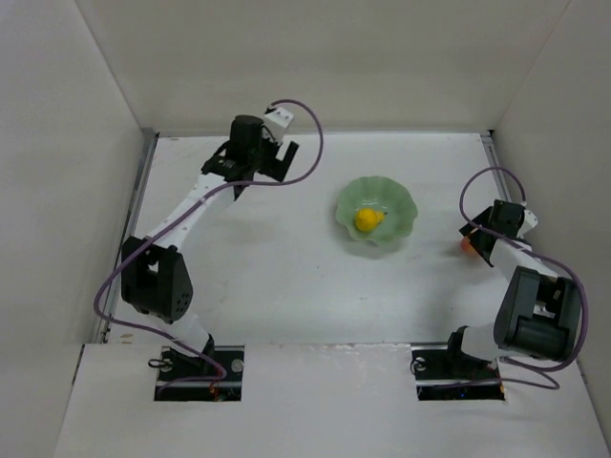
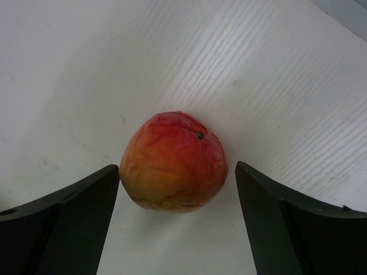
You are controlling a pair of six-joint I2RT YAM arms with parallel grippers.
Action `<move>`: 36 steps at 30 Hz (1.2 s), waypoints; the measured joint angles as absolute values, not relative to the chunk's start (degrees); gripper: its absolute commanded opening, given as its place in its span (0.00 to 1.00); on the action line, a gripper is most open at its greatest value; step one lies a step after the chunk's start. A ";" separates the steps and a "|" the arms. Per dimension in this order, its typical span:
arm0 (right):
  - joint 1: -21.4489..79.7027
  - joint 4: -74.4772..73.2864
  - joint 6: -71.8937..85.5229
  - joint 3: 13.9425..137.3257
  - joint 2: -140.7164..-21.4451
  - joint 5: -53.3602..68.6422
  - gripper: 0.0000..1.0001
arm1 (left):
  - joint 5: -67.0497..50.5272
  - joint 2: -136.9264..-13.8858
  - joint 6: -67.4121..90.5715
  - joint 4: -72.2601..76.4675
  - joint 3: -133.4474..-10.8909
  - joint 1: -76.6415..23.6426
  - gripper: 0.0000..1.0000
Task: Place and organize the fake fruits in the fruit bowl
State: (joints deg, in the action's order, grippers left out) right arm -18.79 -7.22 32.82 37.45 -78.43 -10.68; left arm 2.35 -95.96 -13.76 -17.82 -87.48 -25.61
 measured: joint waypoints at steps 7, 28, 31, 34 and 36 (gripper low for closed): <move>-18.63 -5.58 31.14 39.62 -80.01 -10.83 0.21 | 2.85 -90.96 -12.36 -20.86 -71.83 -13.72 1.00; 17.98 -3.22 30.96 60.53 -89.95 -14.57 0.43 | -1.56 -81.62 -8.08 -21.19 -65.45 -2.00 1.00; 18.59 -4.75 31.09 61.06 -95.50 -14.59 0.73 | -1.98 -81.01 -8.05 -21.19 -65.12 -2.00 1.00; 18.57 -5.65 31.29 61.12 -95.77 -14.81 1.00 | -2.31 -79.99 -8.08 -21.19 -64.51 -1.98 1.00; 18.57 -5.58 30.81 61.45 -94.28 -14.87 1.00 | -2.66 -79.55 -8.01 -21.17 -64.45 -1.89 1.00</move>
